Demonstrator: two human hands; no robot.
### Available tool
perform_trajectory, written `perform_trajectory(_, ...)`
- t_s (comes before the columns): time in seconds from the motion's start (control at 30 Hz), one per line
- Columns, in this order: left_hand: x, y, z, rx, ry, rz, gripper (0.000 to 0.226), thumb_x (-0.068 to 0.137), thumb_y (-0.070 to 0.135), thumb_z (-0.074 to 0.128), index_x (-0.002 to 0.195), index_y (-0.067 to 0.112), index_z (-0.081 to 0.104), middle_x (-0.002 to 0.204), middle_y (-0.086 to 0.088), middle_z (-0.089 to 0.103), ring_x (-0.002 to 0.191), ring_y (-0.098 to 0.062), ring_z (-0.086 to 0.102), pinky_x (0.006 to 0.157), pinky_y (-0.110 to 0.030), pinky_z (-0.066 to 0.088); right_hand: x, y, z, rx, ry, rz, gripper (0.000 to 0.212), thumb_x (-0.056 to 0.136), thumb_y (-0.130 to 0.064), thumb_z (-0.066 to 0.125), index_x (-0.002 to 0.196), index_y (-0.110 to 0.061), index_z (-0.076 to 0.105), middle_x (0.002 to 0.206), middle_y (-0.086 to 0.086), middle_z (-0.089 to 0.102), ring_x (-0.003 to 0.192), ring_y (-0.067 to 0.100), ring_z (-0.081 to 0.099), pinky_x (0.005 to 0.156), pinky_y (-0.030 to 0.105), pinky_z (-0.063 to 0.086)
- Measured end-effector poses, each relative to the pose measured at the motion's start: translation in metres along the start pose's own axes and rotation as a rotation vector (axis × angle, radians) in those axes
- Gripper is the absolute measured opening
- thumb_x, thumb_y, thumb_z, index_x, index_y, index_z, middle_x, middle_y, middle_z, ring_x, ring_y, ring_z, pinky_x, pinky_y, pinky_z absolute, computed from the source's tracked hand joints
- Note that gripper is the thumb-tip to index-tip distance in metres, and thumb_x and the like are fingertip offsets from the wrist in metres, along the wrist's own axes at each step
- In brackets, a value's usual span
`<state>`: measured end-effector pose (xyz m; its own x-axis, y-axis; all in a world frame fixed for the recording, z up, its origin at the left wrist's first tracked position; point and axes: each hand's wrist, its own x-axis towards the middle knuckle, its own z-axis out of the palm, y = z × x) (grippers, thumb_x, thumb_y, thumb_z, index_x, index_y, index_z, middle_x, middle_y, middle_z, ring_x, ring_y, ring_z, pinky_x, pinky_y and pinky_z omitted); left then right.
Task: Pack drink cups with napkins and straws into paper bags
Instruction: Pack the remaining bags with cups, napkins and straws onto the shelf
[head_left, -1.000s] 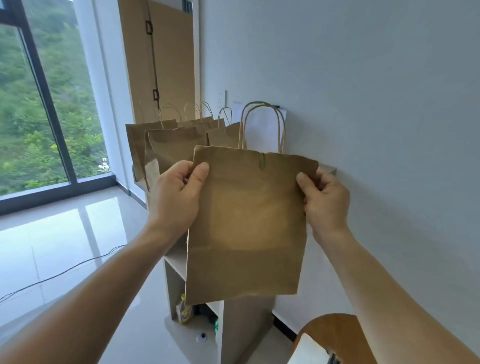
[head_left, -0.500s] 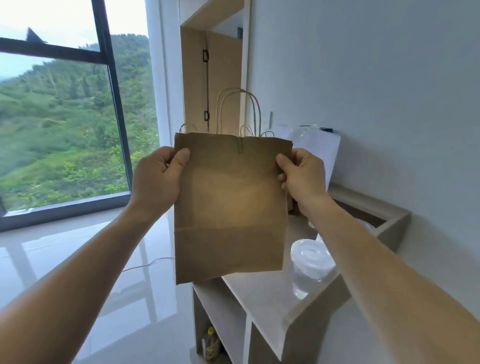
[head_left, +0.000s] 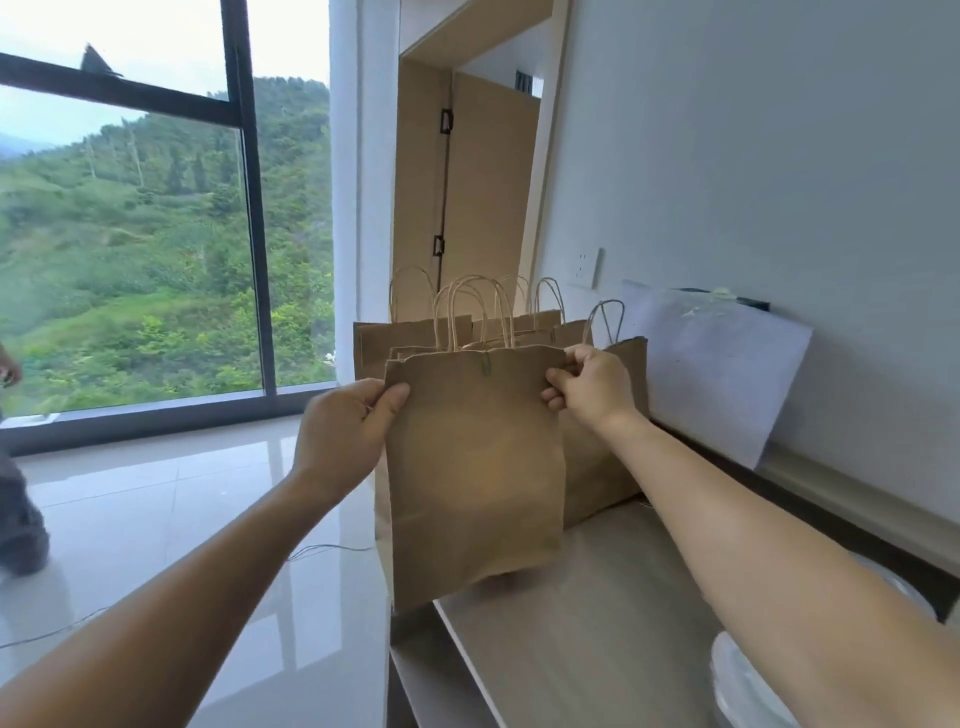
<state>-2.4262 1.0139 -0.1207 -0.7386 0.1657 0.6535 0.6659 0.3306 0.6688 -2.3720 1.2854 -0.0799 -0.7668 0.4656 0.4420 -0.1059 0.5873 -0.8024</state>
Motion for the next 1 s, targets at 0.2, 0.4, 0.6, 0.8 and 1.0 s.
perform_trajectory(0.2,0.019,-0.039,0.026,0.039,-0.064,0.084,0.046,0.095,0.03,0.063,0.052,0.032,0.047,0.049,0.01,0.046,0.051,-0.008,0.043,0.05,-0.019,0.03,0.042,0.021,0.02,-0.146,-0.028,0.03,0.019,0.093,0.001,0.06,0.095,-0.017,0.063,0.082,0.005,0.069,0.058,0.009,0.07,0.058,0.025,0.059)
perform_trajectory(0.4,0.03,-0.054,0.045,0.038,-0.033,0.144,0.033,0.094,0.025,0.066,0.064,0.012,0.062,0.053,0.003,0.051,0.061,-0.017,0.047,0.055,-0.02,0.036,0.064,0.028,0.023,-0.337,-0.011,-0.043,0.019,0.092,-0.01,0.065,0.087,-0.028,0.064,0.071,-0.008,0.069,0.053,0.008,0.068,0.06,0.027,0.055)
perform_trajectory(0.6,0.034,-0.058,0.057,0.002,-0.039,0.194,0.06,0.092,0.019,0.069,0.053,0.037,0.027,0.046,0.007,0.033,0.053,-0.008,0.04,0.05,-0.013,0.03,0.072,0.034,0.019,-0.363,0.02,-0.066,0.028,0.091,-0.012,0.067,0.079,-0.036,0.06,0.07,-0.012,0.067,0.047,0.007,0.065,0.065,0.033,0.058)
perform_trajectory(0.8,0.045,-0.062,0.056,0.012,-0.008,0.227,0.05,0.093,0.023,0.067,0.054,0.025,0.036,0.048,0.009,0.028,0.052,-0.008,0.037,0.049,-0.018,0.026,0.071,0.04,0.019,-0.347,0.021,-0.057,0.024,0.09,-0.012,0.067,0.081,-0.034,0.06,0.069,-0.01,0.069,0.05,0.008,0.066,0.069,0.037,0.06)
perform_trajectory(1.0,0.034,-0.069,0.06,0.044,-0.024,0.214,0.038,0.093,0.023,0.067,0.06,0.008,0.058,0.05,0.002,0.041,0.059,-0.015,0.04,0.052,-0.02,0.032,0.064,0.046,0.022,-0.362,0.029,-0.04,0.021,0.088,-0.016,0.065,0.08,-0.034,0.061,0.06,-0.007,0.068,0.055,0.011,0.067,0.074,0.041,0.059)
